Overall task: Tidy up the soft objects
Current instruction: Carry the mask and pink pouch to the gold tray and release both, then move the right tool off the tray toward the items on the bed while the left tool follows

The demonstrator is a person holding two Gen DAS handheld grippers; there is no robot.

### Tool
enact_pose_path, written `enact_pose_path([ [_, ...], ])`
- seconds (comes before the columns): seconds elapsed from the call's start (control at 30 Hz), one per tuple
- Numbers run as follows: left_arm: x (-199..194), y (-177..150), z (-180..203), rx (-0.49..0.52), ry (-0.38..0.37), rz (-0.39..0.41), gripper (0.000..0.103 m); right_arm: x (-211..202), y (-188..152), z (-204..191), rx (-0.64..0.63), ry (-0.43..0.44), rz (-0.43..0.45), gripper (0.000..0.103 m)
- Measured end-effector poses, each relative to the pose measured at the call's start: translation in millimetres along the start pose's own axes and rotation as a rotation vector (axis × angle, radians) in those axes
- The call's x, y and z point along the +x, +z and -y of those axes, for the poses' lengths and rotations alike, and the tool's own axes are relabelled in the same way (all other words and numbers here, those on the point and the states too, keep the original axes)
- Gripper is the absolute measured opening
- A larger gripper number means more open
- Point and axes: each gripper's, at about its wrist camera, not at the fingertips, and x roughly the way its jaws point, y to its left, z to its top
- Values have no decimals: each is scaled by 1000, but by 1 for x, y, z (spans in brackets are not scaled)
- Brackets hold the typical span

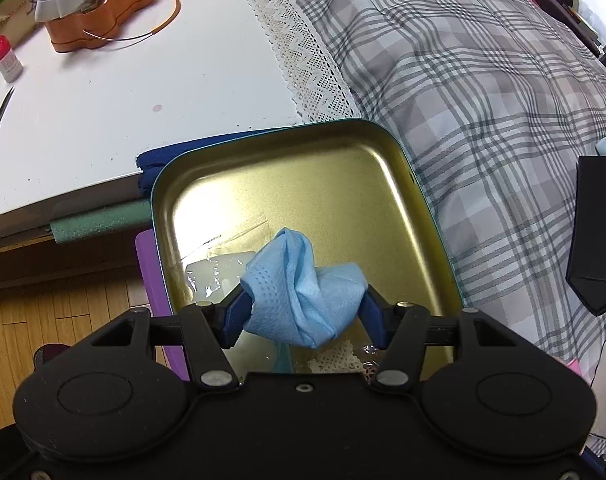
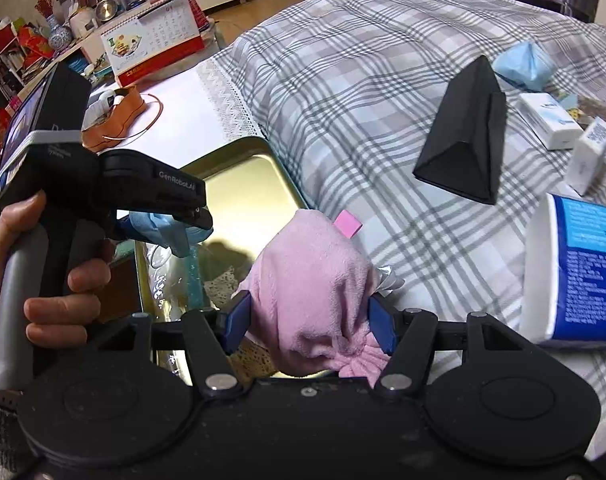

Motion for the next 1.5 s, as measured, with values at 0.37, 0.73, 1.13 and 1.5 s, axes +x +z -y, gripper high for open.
enact_pose_path([
  [0.37, -6, 0, 4, 28, 7, 51, 68, 4, 4, -4, 10, 49, 23, 69],
  [0.73, -6, -1, 6, 46, 14, 58, 77, 2, -2, -3, -14, 15, 19, 69],
  [1.13, -3, -3, 8, 69, 28, 39, 77, 0, -6, -2, -2, 5, 0, 69],
  [1.5, -1, -3, 8, 72, 39, 26, 77, -4, -6, -3, 3, -9, -2, 69],
])
